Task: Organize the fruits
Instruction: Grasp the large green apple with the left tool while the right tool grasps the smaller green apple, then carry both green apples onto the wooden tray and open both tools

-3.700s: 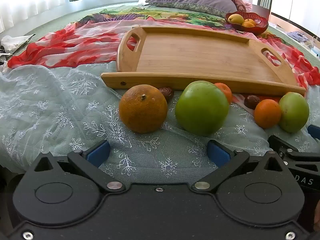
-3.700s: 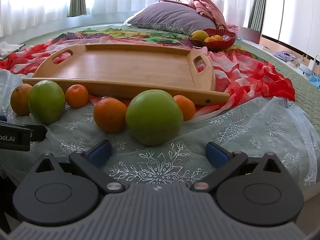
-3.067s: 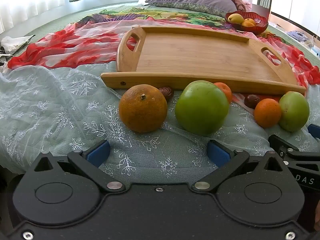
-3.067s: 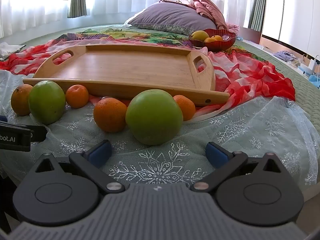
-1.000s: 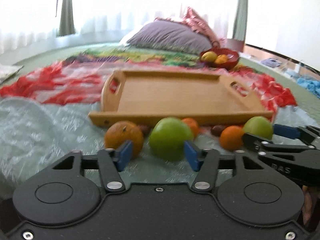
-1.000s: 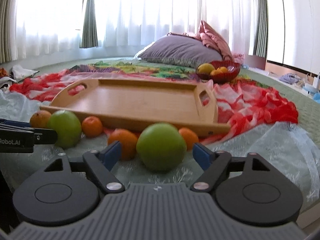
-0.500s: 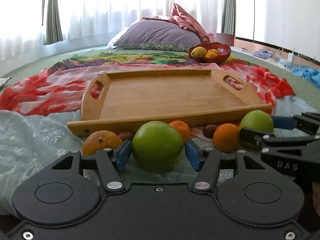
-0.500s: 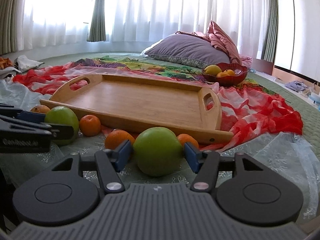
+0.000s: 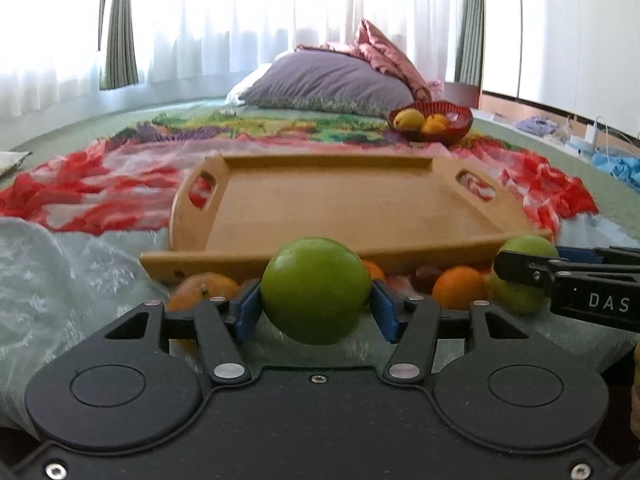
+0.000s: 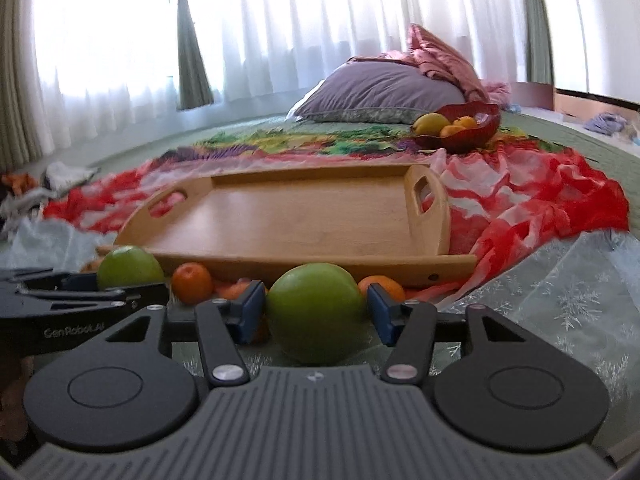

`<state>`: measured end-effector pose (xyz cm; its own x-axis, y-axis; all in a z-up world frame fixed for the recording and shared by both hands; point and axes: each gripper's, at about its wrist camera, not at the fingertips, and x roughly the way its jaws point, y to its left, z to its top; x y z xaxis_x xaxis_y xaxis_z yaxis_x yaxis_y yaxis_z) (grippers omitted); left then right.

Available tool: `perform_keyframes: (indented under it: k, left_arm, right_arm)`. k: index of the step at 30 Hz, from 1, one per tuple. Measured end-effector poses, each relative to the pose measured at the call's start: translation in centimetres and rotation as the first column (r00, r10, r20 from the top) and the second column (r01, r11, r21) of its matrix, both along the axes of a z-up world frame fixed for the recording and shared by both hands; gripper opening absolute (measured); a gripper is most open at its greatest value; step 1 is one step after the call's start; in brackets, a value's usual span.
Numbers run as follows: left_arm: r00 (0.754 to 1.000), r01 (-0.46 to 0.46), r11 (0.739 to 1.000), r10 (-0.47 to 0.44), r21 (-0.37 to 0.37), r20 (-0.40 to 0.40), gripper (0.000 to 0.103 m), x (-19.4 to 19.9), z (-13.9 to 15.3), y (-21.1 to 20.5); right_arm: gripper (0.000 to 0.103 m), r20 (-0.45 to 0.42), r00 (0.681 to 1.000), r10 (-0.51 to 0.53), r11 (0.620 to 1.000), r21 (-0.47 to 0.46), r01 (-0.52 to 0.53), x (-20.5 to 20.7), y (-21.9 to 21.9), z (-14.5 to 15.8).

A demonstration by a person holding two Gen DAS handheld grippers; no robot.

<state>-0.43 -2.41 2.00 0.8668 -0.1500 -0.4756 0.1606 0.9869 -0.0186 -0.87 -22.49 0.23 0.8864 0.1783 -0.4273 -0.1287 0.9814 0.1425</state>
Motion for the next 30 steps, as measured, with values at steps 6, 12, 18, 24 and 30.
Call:
perform_keyframes:
  k: [6,12,18,24,30]
  left_arm:
    - [1.000,-0.015,0.999,0.016,-0.031,0.024,0.055,1.9,2.3,1.1]
    - [0.998,-0.066,0.996,0.068,-0.065,0.018,0.055,6.6,4.9,2.8]
    - [0.996,-0.080,0.994,0.077,-0.068,-0.045,0.055,11.4,5.4,3.4]
    - [0.984,-0.099,0.992,0.087,-0.072,-0.154,0.055,16.9,4.3,3.7]
    - [0.972,-0.101,0.993,0.087,-0.056,-0.221,0.055,20.7,3.2,3.6]
  right_arm:
    - [0.058,0.031,0.999,-0.043,0.999,0.020,0.042,0.8,-0.3,1.3]
    - [0.058,0.039,0.998,-0.041,0.999,0.023,0.040,4.2,-0.8,3.4]
    - [0.058,-0.008,0.998,-0.058,0.995,0.079,0.058,9.2,-2.2,4.5]
    - [0.058,-0.096,0.993,-0.063,0.987,0.141,0.076,15.7,-3.1,5.3]
    - [0.058,-0.174,0.982,-0.069,0.989,0.120,0.091,19.7,-2.7,4.3]
